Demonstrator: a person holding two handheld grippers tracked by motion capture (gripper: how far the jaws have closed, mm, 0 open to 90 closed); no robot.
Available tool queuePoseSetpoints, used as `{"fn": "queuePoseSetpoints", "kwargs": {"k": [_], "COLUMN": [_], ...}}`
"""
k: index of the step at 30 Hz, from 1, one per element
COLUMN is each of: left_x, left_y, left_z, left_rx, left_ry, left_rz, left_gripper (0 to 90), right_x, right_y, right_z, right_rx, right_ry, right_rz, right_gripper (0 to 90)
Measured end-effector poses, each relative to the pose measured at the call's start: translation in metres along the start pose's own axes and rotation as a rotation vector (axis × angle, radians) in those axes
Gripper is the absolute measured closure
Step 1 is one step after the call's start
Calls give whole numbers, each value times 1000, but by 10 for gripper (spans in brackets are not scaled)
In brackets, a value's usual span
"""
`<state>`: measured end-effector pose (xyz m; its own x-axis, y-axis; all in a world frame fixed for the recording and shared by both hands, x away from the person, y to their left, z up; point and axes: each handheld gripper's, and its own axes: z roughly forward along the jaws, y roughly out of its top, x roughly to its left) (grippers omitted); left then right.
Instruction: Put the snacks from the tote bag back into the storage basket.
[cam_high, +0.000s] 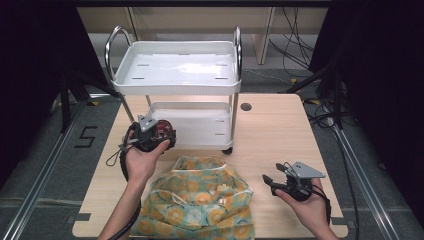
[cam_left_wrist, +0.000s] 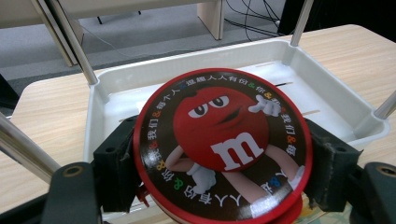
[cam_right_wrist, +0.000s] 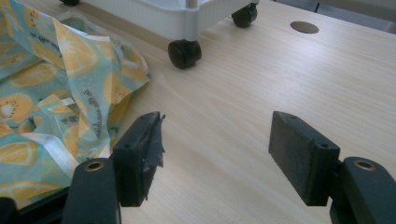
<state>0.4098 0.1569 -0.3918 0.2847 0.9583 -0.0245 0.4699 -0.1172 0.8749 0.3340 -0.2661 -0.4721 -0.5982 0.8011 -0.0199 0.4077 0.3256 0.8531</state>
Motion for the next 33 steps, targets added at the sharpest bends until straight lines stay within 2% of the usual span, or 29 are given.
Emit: {"fn": "queuePoseSetpoints", "kwargs": {"k": [2,3,5,9,11,13,16,18,19,20,25,26,27,29,33], "left_x": [1,1,1,2,3,3,4,4,4,4,5,5,6,7,7], "left_y": [0,1,1,1,1,1,2,3,3,3,5,5,5,5,6], "left_z": [0,1,1,3,4,5,5,6,6,6,8,8,8,9,9], "left_rx": [0,-2,-1,3,2,4,7,5,5,6,0,0,1,2,0], "left_ry": [4,7,8,13,17,17,23,24,26,27,26,29,33,36,35], "left_rz": [-3,-4,-21,-24,-23,-23,-23,-28,-27,-27,-14,-15,-14,-15,-19], "left_gripper": [255,255,254,255,254,254,254,254,254,255,254,255,255,255,255], "right_x": [0,-1,-1,-2,0,-1,-1,0,0,-1,-1,1,1,-1,-1], "right_y": [0,0,0,0,0,0,0,0,0,0,0,0,0,0,0], "right_z": [0,1,1,1,0,1,1,0,0,1,1,0,0,1,1], "right_rx": [-1,-16,-16,-19,1,-19,-17,0,-1,-17,-22,-5,-1,-15,-16], "right_ry": [-1,-11,-11,-5,-1,-8,-11,-1,0,-11,-5,1,-1,-11,-10], "right_rz": [-2,-26,-27,-27,-1,-26,-26,-1,-2,-27,-27,-3,-2,-26,-26], "right_gripper": [355,355,355,355,355,355,355,355,355,355,355,355,355,355,355]}}
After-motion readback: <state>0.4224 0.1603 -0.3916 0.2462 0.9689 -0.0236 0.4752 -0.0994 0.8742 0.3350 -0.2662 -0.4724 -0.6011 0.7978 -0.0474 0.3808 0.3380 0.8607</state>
